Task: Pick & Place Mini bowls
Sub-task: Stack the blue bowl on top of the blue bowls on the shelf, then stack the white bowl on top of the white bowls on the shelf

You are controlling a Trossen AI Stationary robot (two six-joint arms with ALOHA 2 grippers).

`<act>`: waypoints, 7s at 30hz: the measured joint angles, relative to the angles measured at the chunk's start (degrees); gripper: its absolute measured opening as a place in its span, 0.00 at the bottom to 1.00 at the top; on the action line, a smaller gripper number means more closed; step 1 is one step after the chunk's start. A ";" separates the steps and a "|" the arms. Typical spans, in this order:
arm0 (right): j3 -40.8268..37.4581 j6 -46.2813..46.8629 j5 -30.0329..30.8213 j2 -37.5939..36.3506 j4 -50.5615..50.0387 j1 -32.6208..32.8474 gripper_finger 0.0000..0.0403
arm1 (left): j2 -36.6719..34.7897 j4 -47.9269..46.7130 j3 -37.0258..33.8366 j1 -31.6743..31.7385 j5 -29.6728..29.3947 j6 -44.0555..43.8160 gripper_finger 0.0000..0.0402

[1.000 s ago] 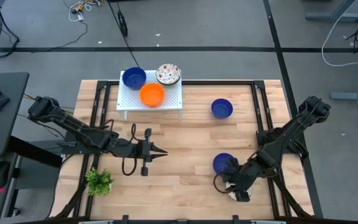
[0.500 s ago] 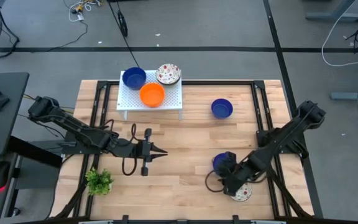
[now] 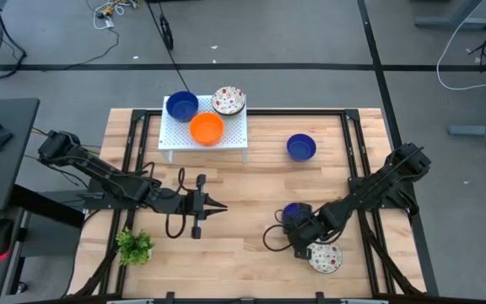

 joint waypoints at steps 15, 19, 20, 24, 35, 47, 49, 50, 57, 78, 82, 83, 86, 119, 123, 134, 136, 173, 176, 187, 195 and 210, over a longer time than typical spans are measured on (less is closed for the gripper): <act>0.89 -59.28 -20.26 -0.04 31.31 -8.54 0.02 | 5.12 7.65 -0.05 -0.04 11.17 6.86 0.08; 3.28 -60.53 -22.85 -0.04 28.90 -8.92 0.02 | 11.10 14.74 -0.05 -0.09 14.81 10.48 0.10; 3.71 -60.53 -22.88 -0.04 27.70 -8.92 0.02 | 12.09 15.48 0.12 -0.07 15.57 10.47 0.12; 4.28 -60.54 -23.06 -0.04 25.25 -8.59 0.01 | 14.76 14.12 3.41 0.00 17.32 10.14 0.25; 4.28 -59.89 -23.03 -0.04 24.53 -8.59 0.01 | 26.10 -7.48 19.74 -0.04 20.20 7.91 0.55; 4.31 -59.89 -22.01 -0.04 24.32 -8.59 0.02 | 29.42 -17.59 25.66 0.00 20.59 6.13 0.34; 4.31 -59.77 -22.01 -0.04 24.18 -8.59 0.02 | 29.42 -17.52 25.66 0.00 20.63 5.97 0.30; 4.31 -59.52 -22.01 -0.04 24.18 -8.59 0.02 | 29.42 -17.55 25.66 0.00 20.65 5.97 0.27; 4.33 -58.70 -22.03 -0.06 24.42 -8.63 0.02 | 29.42 -17.67 25.66 0.04 23.22 6.19 0.10; 4.44 -52.68 -24.78 -2.51 34.38 -5.39 0.46 | 29.38 -27.06 25.61 0.24 19.09 5.41 0.01; 4.42 -47.58 -21.32 -5.62 28.87 -1.18 0.43 | 26.87 -38.43 25.57 0.17 11.04 -2.32 0.01; 4.42 -46.30 -19.95 -6.26 27.77 0.08 0.42 | 25.80 -41.21 26.02 -0.03 9.58 -4.49 0.01; 4.37 -43.14 -14.65 -7.32 25.64 3.21 0.39 | 21.29 -51.09 28.53 -1.80 4.04 -10.22 0.01; 4.31 -41.86 -5.88 -7.61 22.93 6.62 0.24 | 1.76 -62.44 34.32 55.85 7.59 1.18 0.02; 4.31 -41.86 -5.88 -7.61 22.83 6.62 0.24 | 1.73 -61.27 32.08 58.92 8.44 0.66 0.02; 4.31 -41.86 -5.88 -7.58 22.87 6.60 0.24 | 1.88 -55.03 26.15 61.20 10.82 1.03 0.04; 4.31 -41.86 -5.88 -7.58 22.87 6.60 0.24 | 1.88 -54.71 26.12 61.16 10.75 1.09 0.04; -2.14 -26.04 10.83 -11.31 6.83 6.62 0.24 | -14.47 -48.88 15.69 38.49 3.34 -7.95 0.02; -3.25 -17.18 13.38 -15.44 1.04 6.60 0.24 | -18.47 -40.47 7.94 29.52 -3.35 -10.60 0.03; -6.75 9.52 -13.66 -18.73 4.92 9.00 0.33 | -17.78 -16.06 -1.45 8.42 -10.46 -7.11 0.02; -5.68 11.32 -14.16 -12.05 7.74 17.35 0.50 | -17.66 -13.73 -1.40 6.56 -10.56 -4.50 0.02; -4.68 5.50 -5.11 -4.10 5.90 22.77 0.34 | -17.64 -14.29 -1.40 6.58 -10.54 -4.44 0.04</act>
